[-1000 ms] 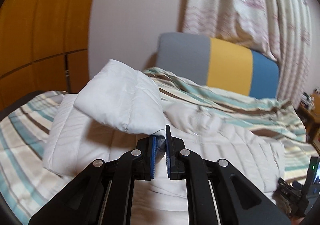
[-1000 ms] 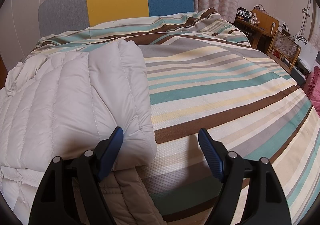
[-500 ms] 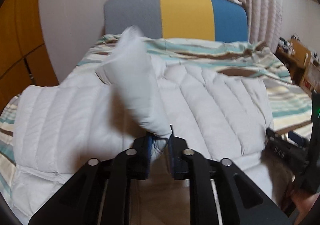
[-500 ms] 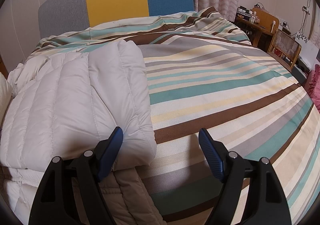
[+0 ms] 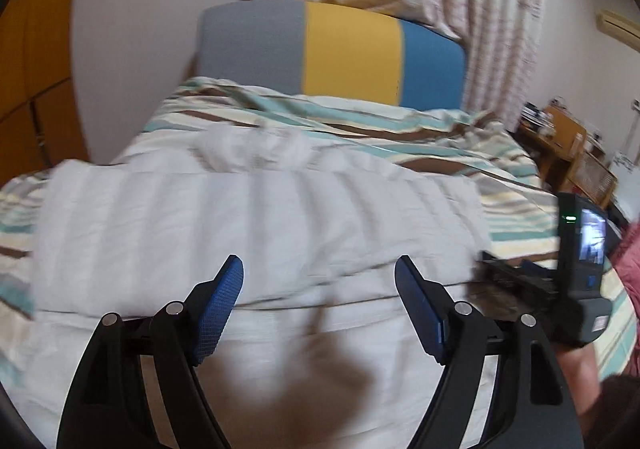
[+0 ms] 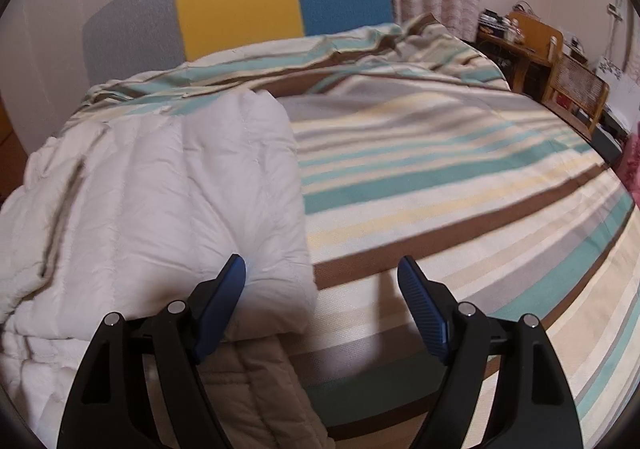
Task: Fold large clothes
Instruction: 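Fold the held sleeve across the jacket body and release with the left gripper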
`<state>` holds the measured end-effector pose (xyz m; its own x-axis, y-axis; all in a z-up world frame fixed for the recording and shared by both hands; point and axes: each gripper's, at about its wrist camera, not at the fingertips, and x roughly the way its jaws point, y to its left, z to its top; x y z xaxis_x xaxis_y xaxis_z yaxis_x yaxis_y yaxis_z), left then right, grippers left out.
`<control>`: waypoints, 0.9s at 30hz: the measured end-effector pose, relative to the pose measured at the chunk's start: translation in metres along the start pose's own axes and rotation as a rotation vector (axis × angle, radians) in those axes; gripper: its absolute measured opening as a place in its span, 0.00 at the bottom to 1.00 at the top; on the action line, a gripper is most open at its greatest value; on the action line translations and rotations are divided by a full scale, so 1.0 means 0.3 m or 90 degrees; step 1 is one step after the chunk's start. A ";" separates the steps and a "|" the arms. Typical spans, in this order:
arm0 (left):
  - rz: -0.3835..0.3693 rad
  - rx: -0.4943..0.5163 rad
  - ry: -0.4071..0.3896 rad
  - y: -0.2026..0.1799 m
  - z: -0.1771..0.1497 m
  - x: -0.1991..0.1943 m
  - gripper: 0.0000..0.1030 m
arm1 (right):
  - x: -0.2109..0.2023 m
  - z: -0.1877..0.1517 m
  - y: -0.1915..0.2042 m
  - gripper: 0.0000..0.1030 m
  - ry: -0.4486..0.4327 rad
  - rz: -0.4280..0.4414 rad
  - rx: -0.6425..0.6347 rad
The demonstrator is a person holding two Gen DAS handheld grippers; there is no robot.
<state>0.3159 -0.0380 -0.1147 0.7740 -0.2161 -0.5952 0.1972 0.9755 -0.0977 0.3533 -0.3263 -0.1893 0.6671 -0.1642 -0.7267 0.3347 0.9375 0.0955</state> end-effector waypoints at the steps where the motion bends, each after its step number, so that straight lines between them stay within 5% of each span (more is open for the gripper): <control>1: 0.029 -0.008 -0.006 0.050 0.007 -0.018 0.75 | -0.024 0.008 0.017 0.76 -0.011 0.002 -0.017; 5: 0.121 -0.083 -0.019 0.257 0.005 -0.062 0.75 | -0.190 0.060 0.144 0.76 -0.092 0.079 -0.090; 9: 0.163 -0.157 0.018 0.385 -0.025 -0.051 0.75 | -0.246 0.119 0.356 0.74 -0.094 0.186 -0.153; 12: 0.158 -0.185 0.041 0.416 -0.066 -0.039 0.75 | -0.183 0.140 0.547 0.53 -0.045 0.238 -0.199; 15: 0.153 -0.182 0.054 0.423 -0.113 -0.042 0.75 | -0.104 0.114 0.638 0.45 0.002 0.227 -0.242; 19: 0.139 -0.205 0.047 0.449 -0.148 -0.070 0.75 | -0.030 0.054 0.580 0.38 0.012 0.134 -0.256; 27: 0.148 -0.213 0.026 0.492 -0.040 -0.031 0.70 | 0.028 -0.012 0.485 0.41 -0.005 0.171 -0.197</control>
<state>0.3307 0.1084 -0.1332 0.7492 0.0075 -0.6623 -0.1926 0.9592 -0.2070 0.4052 -0.1903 -0.1838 0.7095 0.0976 -0.6980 -0.0671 0.9952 0.0710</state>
